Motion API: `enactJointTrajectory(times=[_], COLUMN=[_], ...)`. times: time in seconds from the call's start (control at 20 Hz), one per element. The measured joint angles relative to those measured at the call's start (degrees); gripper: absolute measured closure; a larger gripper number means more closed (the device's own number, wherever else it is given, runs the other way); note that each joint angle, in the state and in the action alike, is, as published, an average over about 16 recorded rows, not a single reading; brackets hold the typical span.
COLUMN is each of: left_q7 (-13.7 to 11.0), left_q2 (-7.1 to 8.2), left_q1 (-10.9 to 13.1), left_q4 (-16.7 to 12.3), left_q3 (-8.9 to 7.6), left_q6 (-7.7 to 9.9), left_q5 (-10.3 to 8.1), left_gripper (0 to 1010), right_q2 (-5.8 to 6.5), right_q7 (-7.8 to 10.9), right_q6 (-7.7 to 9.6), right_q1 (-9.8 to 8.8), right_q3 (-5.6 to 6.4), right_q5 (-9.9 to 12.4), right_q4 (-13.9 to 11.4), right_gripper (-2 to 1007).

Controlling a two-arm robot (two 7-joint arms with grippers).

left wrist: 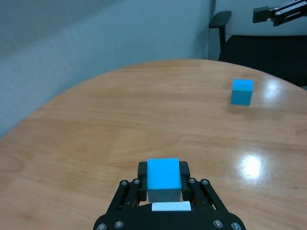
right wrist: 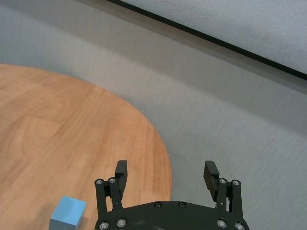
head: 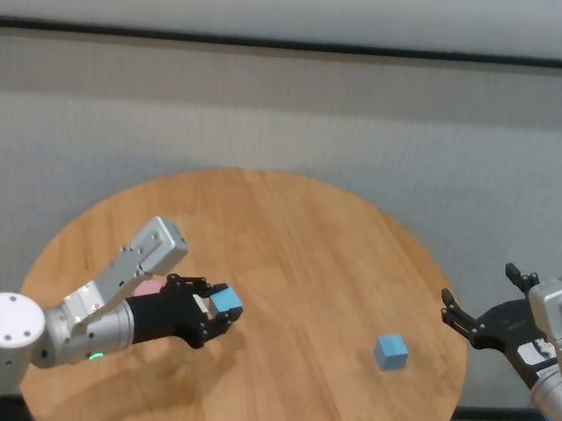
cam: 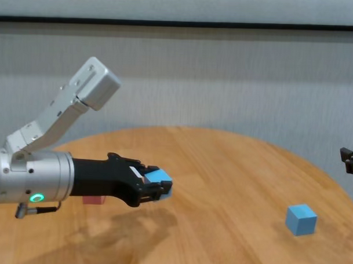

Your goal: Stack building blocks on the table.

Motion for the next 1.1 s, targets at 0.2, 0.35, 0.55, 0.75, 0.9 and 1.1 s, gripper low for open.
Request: enactJointTrajectory(times=[0.2, 0.35, 0.55, 0.75, 0.9, 1.1], left_q7=[-0.1, 0.0, 0.3, 0.8, 1.2, 1.7], left_q2=[-1.17, -2.00, -3.07, -4.18, -4.98, -5.87], left_q1=[-0.5, -0.7, -1.2, -1.9, -2.6, -3.5], left_q4=[1.1, 1.8, 3.2, 5.1, 6.8, 9.0], left_q3=[0.51, 0.98, 1.58, 2.02, 2.23, 2.27], left_q6=[0.34, 0.49, 0.48, 0.23, -0.21, -0.95], left_q5=[0.07, 0.34, 0.98, 1.75, 2.43, 3.28], left_gripper=[617, 617, 617, 617, 617, 617], right_q2=[0.00, 0.00, 0.00, 0.00, 0.00, 0.00], right_q7=[0.00, 0.00, 0.00, 0.00, 0.00, 0.00], right_q6=[0.00, 0.00, 0.00, 0.00, 0.00, 0.00], right_q1=[0.00, 0.00, 0.00, 0.00, 0.00, 0.00], right_q3=[0.00, 0.00, 0.00, 0.00, 0.00, 0.00], right_q5=[0.0, 0.0, 0.0, 0.0, 0.0, 0.0], right_q4=[0.0, 0.0, 0.0, 0.0, 0.0, 0.0], right_gripper=[0, 0, 0, 0, 0, 1])
